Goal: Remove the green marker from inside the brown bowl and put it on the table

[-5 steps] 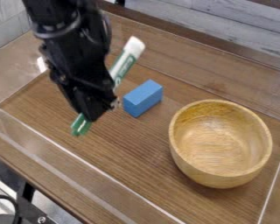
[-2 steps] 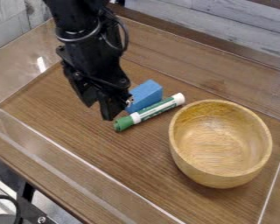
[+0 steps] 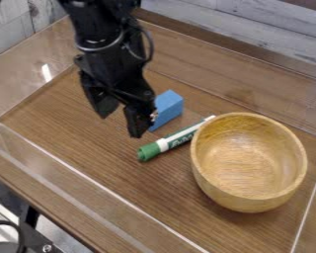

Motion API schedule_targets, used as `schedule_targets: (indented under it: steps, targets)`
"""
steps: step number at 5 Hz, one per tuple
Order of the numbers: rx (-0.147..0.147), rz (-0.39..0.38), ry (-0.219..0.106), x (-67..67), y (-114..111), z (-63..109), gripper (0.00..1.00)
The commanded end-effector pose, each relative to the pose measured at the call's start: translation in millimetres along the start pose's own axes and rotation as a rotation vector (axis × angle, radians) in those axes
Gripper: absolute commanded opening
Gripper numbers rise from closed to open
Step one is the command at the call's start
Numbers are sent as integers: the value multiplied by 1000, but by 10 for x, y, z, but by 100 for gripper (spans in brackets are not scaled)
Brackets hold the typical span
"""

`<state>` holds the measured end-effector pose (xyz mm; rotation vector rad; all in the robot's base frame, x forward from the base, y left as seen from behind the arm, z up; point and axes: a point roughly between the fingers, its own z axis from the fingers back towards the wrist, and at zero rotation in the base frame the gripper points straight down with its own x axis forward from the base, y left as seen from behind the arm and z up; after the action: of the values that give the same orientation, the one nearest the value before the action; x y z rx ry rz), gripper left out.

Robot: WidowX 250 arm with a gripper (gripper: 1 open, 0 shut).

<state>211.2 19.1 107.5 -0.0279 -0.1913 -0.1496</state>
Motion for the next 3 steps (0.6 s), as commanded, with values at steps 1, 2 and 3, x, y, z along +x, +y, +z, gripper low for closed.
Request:
schedule_targets:
  steps: [1, 2, 3]
  targets:
    - [9, -25, -46, 166, 3, 23, 100]
    - [6, -38, -51, 247, 1, -63, 100]
    - [4, -47, -57, 311, -1, -142, 100]
